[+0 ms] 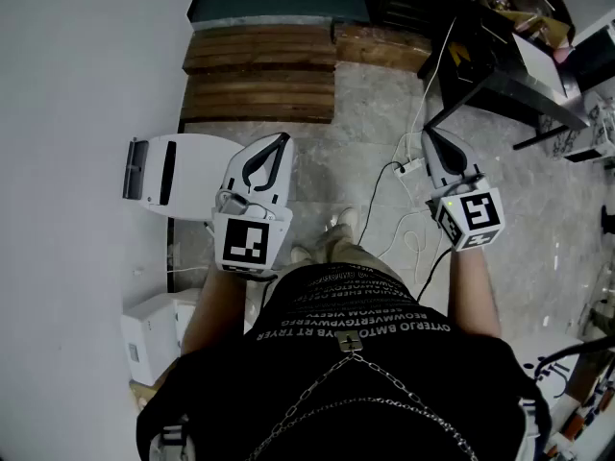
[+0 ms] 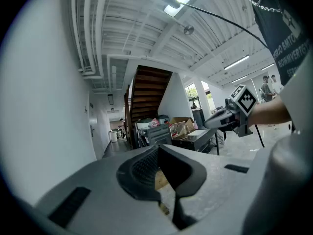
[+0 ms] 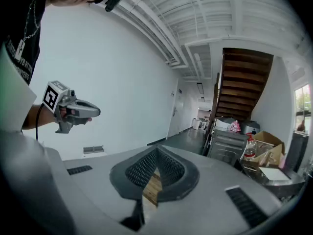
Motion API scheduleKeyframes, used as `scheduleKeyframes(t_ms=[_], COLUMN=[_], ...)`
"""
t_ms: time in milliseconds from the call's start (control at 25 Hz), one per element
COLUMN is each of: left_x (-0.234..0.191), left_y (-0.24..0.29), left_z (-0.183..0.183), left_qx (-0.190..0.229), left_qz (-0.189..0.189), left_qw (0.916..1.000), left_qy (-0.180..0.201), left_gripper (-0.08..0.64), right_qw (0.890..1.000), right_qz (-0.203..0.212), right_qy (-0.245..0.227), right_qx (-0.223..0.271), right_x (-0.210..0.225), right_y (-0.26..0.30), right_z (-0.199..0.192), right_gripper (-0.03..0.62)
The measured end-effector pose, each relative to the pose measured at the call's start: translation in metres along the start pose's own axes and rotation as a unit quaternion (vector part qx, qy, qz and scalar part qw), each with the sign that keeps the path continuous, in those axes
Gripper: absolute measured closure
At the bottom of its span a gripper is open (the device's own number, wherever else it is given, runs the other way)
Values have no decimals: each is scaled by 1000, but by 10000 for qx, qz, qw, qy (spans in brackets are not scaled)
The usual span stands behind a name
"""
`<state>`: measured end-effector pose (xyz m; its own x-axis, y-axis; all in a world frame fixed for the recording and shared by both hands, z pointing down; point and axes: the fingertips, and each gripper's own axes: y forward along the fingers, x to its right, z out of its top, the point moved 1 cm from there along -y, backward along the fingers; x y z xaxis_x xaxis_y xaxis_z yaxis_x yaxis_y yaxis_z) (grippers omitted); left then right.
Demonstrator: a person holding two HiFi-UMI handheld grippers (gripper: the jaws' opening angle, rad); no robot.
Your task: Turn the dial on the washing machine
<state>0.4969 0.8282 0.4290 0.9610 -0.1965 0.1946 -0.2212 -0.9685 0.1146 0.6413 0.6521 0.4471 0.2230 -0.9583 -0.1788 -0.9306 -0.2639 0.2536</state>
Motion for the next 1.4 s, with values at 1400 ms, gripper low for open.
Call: scheduleKeyframes(t_ms=[1400], left_x=[-8], left_y=[214], left_z=[58], left_qx=[-13], left_qz=[970], left_qw=[9950], left_qy=[-251], left_gripper=[554], right_qw=[9965], right_qz=[651], right_qy=[217], right_qx=[486], right_x=[204], right_y=[73], right_z=[-21], right_gripper=[595])
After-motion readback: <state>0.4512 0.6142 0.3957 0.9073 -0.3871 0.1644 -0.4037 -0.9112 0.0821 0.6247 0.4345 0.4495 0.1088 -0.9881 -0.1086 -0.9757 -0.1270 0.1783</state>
